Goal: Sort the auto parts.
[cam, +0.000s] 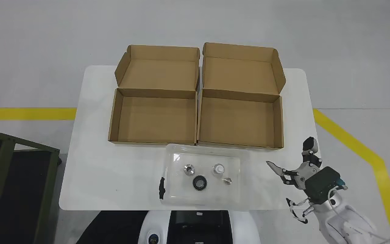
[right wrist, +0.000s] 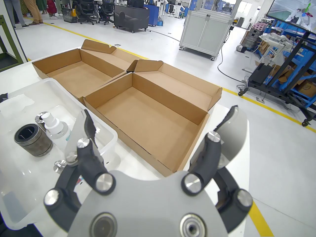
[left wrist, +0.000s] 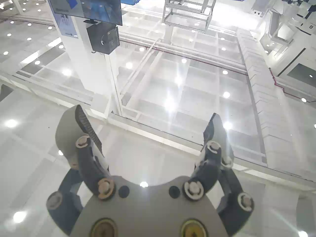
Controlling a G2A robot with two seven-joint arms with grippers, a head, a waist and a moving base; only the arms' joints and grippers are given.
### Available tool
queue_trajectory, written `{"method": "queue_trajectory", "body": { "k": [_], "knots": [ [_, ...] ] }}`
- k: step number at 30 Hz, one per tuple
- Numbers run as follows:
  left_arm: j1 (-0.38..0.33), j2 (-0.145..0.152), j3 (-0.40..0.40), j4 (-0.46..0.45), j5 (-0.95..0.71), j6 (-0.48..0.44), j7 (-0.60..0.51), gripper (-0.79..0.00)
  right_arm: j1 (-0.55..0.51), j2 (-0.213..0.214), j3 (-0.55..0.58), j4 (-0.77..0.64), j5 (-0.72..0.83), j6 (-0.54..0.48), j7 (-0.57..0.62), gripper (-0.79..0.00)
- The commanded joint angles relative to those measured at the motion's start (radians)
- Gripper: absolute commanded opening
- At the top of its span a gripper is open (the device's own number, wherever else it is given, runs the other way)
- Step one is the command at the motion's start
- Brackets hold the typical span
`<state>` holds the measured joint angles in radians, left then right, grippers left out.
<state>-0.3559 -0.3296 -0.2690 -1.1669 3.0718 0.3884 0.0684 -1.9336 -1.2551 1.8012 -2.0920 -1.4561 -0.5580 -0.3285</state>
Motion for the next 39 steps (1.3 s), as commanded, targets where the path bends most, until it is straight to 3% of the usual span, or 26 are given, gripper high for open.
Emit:
{"method": "queue_trajectory", "body": {
  "k": [1, 9, 25, 39],
  "knots": [
    [0.000, 0.000, 0.000, 0.000, 0.000, 0.000, 0.000, -0.001, 0.000, 0.000, 0.000, 0.000, 0.000, 0.000, 0.000, 0.000],
    [0.000, 0.000, 0.000, 0.000, 0.000, 0.000, 0.000, 0.000, 0.042, 0.009, -0.077, -0.027, -0.058, -0.077, 0.114, 0.000],
    [0.000, 0.000, 0.000, 0.000, 0.000, 0.000, 0.000, 0.000, 0.157, 0.036, -0.260, -0.027, -0.143, -0.332, 0.298, 0.000],
    [0.000, 0.000, 0.000, 0.000, 0.000, 0.000, 0.000, 0.000, 0.267, 0.047, -0.386, 0.029, -0.136, -0.376, 0.459, 0.000]
  ]
}}
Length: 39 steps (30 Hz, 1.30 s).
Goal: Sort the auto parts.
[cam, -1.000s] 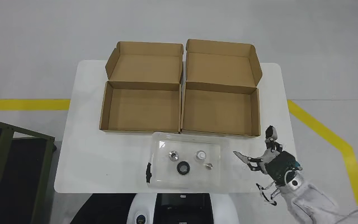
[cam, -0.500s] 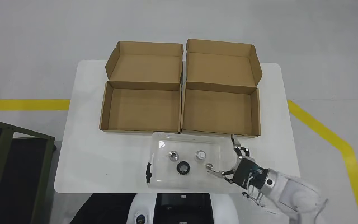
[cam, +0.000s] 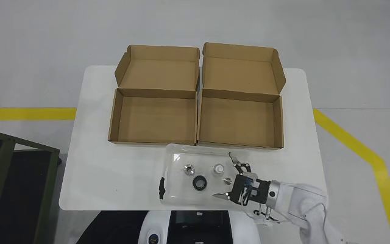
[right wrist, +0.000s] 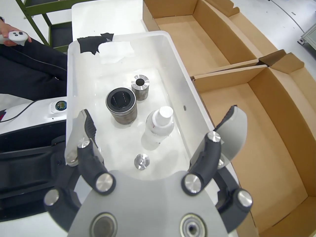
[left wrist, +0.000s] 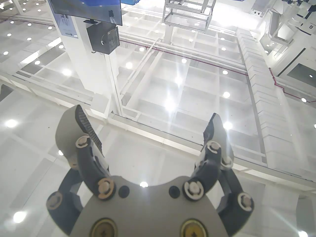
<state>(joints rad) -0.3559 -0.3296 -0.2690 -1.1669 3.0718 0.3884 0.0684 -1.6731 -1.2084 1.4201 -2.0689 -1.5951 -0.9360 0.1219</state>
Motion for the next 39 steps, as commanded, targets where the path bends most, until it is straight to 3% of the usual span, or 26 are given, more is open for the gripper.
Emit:
{"method": "queue_trajectory", "body": {
  "k": [1, 8, 12, 24, 32, 36, 39],
  "knots": [
    [0.000, 0.000, 0.000, 0.000, 0.000, 0.000, 0.000, 0.000, 0.013, 0.001, -0.012, 0.011, 0.003, 0.002, 0.019, 0.000],
    [0.000, 0.000, 0.000, 0.000, 0.000, 0.000, 0.000, 0.000, 0.042, 0.008, -0.034, 0.039, 0.021, -0.007, 0.060, 0.000],
    [0.000, 0.000, 0.000, 0.000, 0.000, 0.000, 0.000, 0.000, 0.055, 0.013, -0.049, 0.055, 0.018, -0.008, 0.074, -0.108],
    [0.000, 0.000, 0.000, 0.000, 0.000, 0.000, 0.000, 0.000, 0.089, 0.021, -0.086, 0.093, 0.020, 0.045, 0.110, -0.151],
    [0.000, 0.000, 0.000, 0.000, 0.000, 0.000, 0.000, 0.000, 0.124, 0.027, -0.102, 0.125, 0.039, 0.052, 0.132, -0.394],
    [0.000, 0.000, 0.000, 0.000, 0.000, 0.000, 0.000, 0.000, 0.135, 0.030, -0.106, 0.135, 0.051, 0.052, 0.140, -0.449],
    [0.000, 0.000, 0.000, 0.000, 0.000, 0.000, 0.000, 0.000, 0.136, 0.034, -0.103, 0.132, 0.064, 0.044, 0.139, -0.560]
  ]
}}
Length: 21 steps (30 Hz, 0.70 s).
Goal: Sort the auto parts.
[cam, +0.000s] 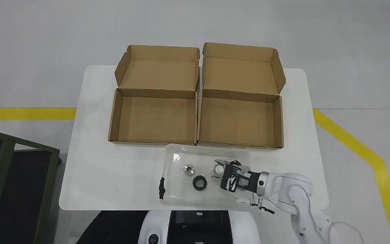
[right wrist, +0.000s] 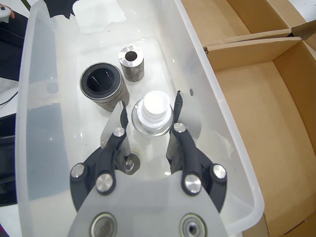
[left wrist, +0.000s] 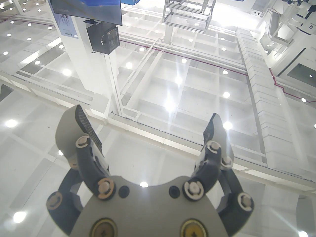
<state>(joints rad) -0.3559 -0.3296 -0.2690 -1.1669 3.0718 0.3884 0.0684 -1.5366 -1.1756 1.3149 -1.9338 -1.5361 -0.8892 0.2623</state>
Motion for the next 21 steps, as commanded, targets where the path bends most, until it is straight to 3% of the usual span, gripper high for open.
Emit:
{"method": "queue_trajectory", "body": {
  "k": [1, 3, 13, 21],
  "knots": [
    [0.000, 0.000, 0.000, 0.000, 0.000, 0.000, 0.000, 0.000, -0.003, 0.002, 0.004, -0.008, 0.022, -0.007, -0.015, -0.619],
    [0.000, 0.000, 0.000, 0.000, 0.000, 0.000, 0.000, 0.000, -0.010, 0.007, 0.017, -0.027, 0.022, -0.013, -0.021, -0.785],
    [0.000, 0.000, 0.000, 0.000, 0.000, 0.000, 0.000, 0.000, -0.077, 0.027, 0.084, -0.153, 0.057, -0.038, -0.083, -0.785],
    [0.000, 0.000, 0.000, 0.000, 0.000, 0.000, 0.000, 0.000, -0.117, 0.029, 0.102, -0.196, 0.099, 0.056, -0.259, -0.785]
  ]
}}
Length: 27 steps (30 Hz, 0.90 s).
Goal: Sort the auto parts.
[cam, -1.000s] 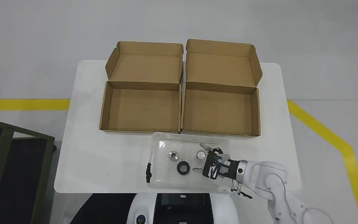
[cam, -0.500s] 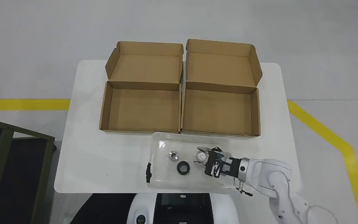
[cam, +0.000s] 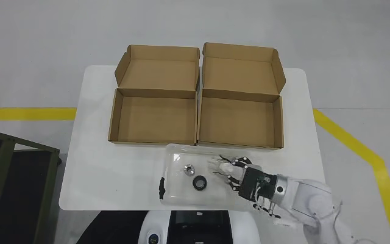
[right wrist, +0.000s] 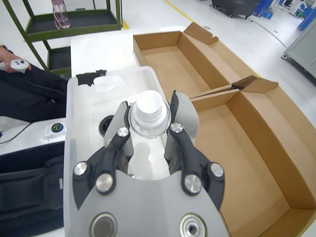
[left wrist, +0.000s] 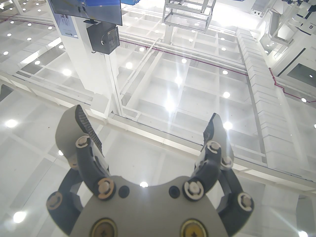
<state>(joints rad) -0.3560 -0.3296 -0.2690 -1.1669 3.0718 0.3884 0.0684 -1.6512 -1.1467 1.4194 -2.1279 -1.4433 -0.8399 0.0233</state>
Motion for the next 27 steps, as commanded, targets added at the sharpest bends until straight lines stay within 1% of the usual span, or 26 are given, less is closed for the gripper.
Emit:
{"method": "queue_trajectory", "body": {
  "k": [1, 7, 14, 27],
  "knots": [
    [0.000, 0.000, 0.000, 0.000, 0.000, 0.000, 0.000, 0.000, -0.004, 0.000, -0.007, -0.005, 0.016, 0.011, -0.042, -0.785],
    [0.000, 0.000, 0.000, 0.000, 0.000, 0.000, 0.000, 0.000, 0.022, -0.003, -0.041, -0.019, 0.088, 0.035, -0.117, -0.785],
    [0.000, 0.000, 0.000, 0.000, 0.000, 0.000, 0.000, 0.000, 0.106, -0.011, -0.074, -0.050, 0.220, 0.099, -0.149, -0.785],
    [0.000, 0.000, 0.000, 0.000, 0.000, 0.000, 0.000, 0.000, 0.206, -0.021, -0.050, -0.080, 0.414, 0.227, -0.192, -0.785]
  ]
}}
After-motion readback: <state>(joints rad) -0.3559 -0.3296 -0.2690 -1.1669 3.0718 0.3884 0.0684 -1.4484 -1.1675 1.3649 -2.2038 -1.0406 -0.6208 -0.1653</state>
